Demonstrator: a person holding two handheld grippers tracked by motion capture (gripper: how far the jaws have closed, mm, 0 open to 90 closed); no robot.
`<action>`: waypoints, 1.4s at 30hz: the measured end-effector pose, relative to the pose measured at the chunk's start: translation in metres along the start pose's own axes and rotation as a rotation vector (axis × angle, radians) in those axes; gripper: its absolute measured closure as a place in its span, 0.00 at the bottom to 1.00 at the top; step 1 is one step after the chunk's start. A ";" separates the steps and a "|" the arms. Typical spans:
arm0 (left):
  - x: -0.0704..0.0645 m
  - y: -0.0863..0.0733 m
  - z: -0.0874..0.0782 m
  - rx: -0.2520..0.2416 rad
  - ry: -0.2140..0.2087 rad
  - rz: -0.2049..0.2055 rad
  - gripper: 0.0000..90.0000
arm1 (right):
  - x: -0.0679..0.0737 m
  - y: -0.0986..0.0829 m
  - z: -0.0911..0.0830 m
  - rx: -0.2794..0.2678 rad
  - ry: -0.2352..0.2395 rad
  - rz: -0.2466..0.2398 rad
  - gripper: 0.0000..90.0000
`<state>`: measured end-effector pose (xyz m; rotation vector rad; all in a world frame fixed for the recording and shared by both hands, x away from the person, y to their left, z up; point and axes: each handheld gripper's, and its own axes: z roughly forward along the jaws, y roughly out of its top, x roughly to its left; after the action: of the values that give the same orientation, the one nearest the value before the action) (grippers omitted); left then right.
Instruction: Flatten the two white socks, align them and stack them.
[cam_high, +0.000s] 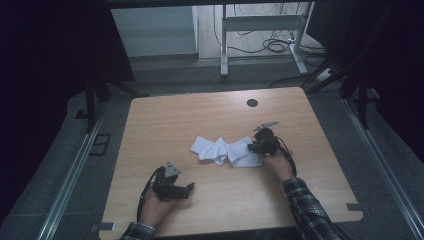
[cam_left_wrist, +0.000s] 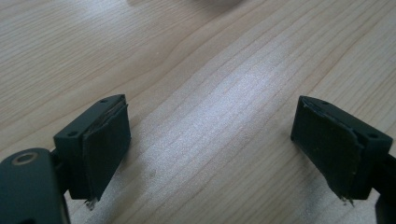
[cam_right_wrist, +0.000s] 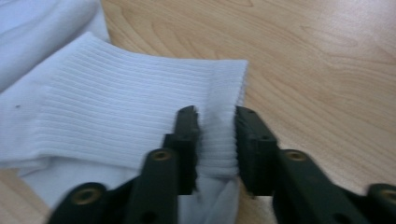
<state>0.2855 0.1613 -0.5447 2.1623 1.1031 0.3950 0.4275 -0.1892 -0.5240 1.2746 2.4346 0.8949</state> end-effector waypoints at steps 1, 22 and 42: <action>0.000 0.000 0.000 0.000 0.000 0.000 0.13 | 0.001 0.000 -0.001 -0.001 -0.007 -0.007 0.85; 0.001 0.000 0.000 0.000 -0.001 0.007 0.13 | 0.027 0.048 -0.078 -0.139 0.036 -0.080 0.88; 0.001 0.000 0.000 -0.003 0.000 0.009 0.13 | 0.041 0.087 -0.179 -0.329 -0.011 -0.144 0.88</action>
<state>0.2862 0.1618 -0.5448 2.1659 1.0925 0.4007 0.3751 -0.1909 -0.3274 0.9721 2.2185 1.1814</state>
